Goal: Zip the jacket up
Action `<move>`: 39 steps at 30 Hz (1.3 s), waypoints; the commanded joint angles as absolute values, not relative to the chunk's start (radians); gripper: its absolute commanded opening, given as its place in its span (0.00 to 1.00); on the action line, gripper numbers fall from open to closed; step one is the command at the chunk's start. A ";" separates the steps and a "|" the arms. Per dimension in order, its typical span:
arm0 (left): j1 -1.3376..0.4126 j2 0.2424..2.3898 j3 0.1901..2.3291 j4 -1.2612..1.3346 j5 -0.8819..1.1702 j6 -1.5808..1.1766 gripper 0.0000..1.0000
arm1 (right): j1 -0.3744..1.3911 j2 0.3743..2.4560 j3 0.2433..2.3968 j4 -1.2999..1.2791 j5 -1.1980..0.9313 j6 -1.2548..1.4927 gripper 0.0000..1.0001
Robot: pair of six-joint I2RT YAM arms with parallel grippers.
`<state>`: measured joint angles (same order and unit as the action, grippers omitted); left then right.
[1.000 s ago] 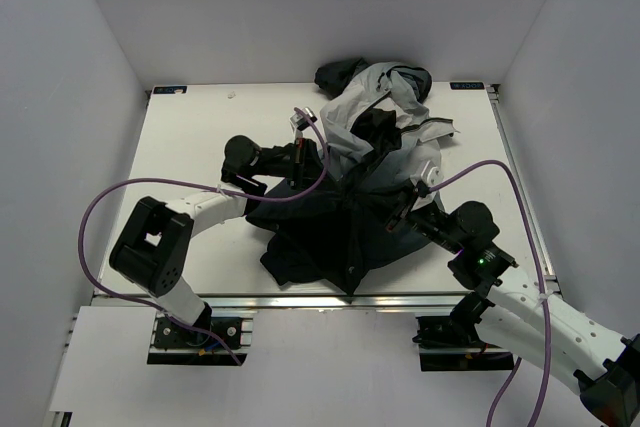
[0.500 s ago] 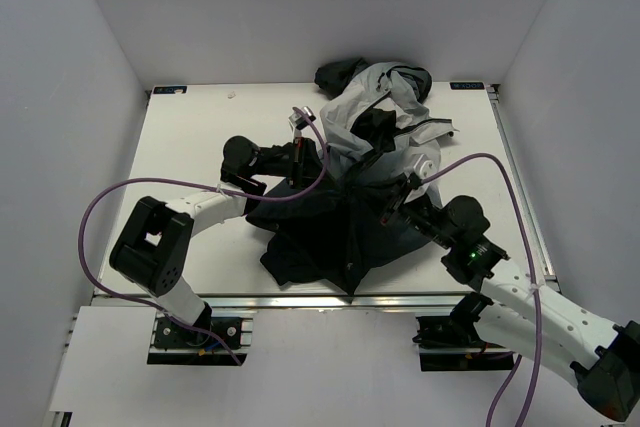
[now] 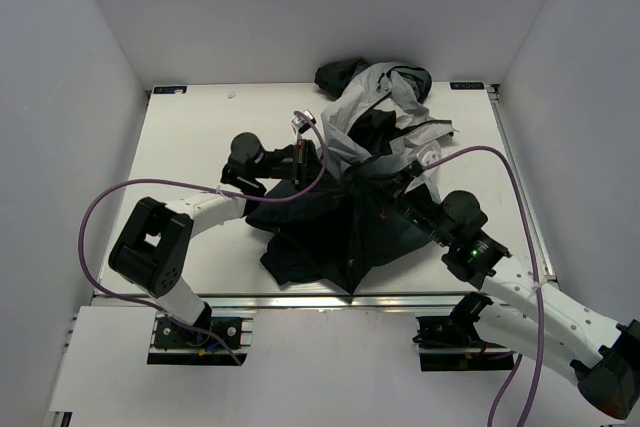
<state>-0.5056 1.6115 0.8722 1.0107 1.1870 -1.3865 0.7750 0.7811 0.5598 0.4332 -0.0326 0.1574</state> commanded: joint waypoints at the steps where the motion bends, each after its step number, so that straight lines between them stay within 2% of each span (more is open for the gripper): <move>1: -0.506 1.554 0.874 0.752 1.226 -1.202 0.00 | 0.765 0.772 0.670 0.456 0.135 0.175 0.00; 6: -0.509 1.474 0.997 0.117 1.131 -0.725 0.00 | 0.765 0.802 0.721 0.379 0.210 0.204 0.00; 7: -0.509 1.464 1.003 0.066 1.120 -0.691 0.00 | 0.764 0.805 0.726 0.374 0.219 0.201 0.00; 16: -0.518 1.379 0.879 0.078 1.144 -0.677 0.00 | 0.762 0.887 0.830 0.256 0.304 0.232 0.00; 19: -0.540 1.381 0.917 -0.136 1.097 -0.565 0.00 | 0.756 0.890 0.847 0.226 0.319 0.278 0.00; 21: -0.546 1.382 0.930 -0.175 1.085 -0.514 0.00 | 0.752 0.891 0.856 0.192 0.316 0.287 0.00; 25: -0.546 1.370 0.876 -0.109 1.098 -0.569 0.00 | 0.752 0.897 0.862 0.108 0.250 0.296 0.00; 29: -0.546 1.402 0.836 0.081 1.144 -0.721 0.00 | 0.753 0.888 0.802 0.023 0.141 0.324 0.00; 31: -0.546 1.436 0.833 0.121 1.164 -0.756 0.00 | 0.753 0.874 0.773 0.012 0.065 0.322 0.15; 36: -0.546 1.462 0.831 0.202 1.173 -0.822 0.00 | 0.753 0.887 0.749 -0.063 0.038 0.319 0.31; 37: -0.546 1.465 0.834 0.213 1.173 -0.831 0.00 | 0.753 0.891 0.755 -0.077 0.040 0.311 0.39; 39: -0.546 1.468 0.844 0.212 1.172 -0.839 0.00 | 0.753 0.899 0.772 -0.101 0.035 0.302 0.46</move>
<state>-0.5411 1.4830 0.8375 0.1627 1.1206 -0.7990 0.7589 0.8963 0.7403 -0.0822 0.0101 0.3267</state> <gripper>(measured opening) 0.193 0.447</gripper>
